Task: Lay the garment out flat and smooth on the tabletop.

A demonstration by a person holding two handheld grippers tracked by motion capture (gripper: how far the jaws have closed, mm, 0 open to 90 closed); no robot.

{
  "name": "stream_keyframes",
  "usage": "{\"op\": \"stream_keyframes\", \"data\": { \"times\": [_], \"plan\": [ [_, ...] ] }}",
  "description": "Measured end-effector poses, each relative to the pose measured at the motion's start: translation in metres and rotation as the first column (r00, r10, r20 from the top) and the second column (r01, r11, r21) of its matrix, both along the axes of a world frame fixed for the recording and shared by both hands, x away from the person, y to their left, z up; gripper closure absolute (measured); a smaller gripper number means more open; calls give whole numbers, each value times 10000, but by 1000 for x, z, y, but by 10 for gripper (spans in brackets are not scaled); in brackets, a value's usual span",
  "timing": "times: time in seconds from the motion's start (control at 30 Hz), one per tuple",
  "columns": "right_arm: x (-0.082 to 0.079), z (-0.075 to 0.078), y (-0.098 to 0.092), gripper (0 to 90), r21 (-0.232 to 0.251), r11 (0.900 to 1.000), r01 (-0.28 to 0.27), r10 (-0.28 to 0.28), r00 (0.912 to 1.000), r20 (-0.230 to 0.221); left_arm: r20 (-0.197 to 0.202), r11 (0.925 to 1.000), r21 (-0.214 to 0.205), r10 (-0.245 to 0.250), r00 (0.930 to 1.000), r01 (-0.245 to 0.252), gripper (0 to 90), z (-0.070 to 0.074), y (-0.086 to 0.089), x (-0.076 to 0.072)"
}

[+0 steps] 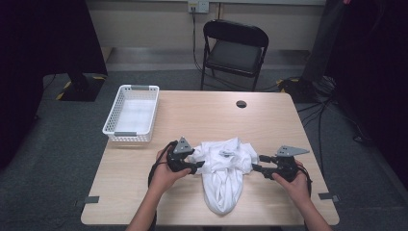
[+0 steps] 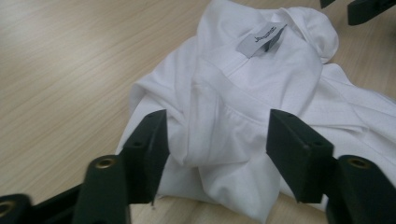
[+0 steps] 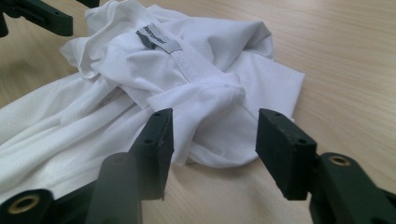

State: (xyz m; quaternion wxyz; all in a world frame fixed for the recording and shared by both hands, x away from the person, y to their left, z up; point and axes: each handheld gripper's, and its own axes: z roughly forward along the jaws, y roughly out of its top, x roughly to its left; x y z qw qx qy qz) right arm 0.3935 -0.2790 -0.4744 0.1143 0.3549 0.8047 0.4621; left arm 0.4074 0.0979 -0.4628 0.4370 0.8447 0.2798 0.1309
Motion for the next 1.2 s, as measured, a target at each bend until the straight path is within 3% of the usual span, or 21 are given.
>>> {"op": "stream_keyframes", "data": {
  "times": [0.1,0.13,0.2,0.27,0.43,0.47,0.57,0.77,1.2],
  "plan": [
    [5,0,5,495,-110,9999,39,-40,10000,-75,57,9997,200,-124,9999,123,420,-1,-4,3],
    [9,-1,8,510,-84,10000,-44,43,9999,-160,15,9993,271,-241,9997,240,507,-2,-4,3],
    [14,-5,10,533,-26,10000,75,-76,9994,-341,-23,9983,369,-459,9989,459,517,-4,-5,4],
    [17,-8,11,539,100,9999,111,-105,9979,-632,52,9978,428,-512,9987,509,590,-4,-5,3],
    [16,-13,17,570,204,9998,-91,109,9963,-853,-33,9970,199,-748,9972,748,713,-5,-3,4],
    [15,-13,19,609,58,9999,-118,122,9964,-838,-224,9969,68,-782,9967,784,778,-5,-3,4],
    [13,-12,20,697,-8,9998,-215,213,9971,-728,-506,9964,-71,-852,9951,850,823,-6,-3,2],
    [6,-9,15,837,-24,9991,-419,417,9978,-514,-770,9967,-114,-811,9937,804,883,-3,-2,-2],
    [-4,12,6,853,39,9964,-851,851,9963,106,-565,9945,-230,-1034,9930,1022,887,11,2,-12]
  ]
}}
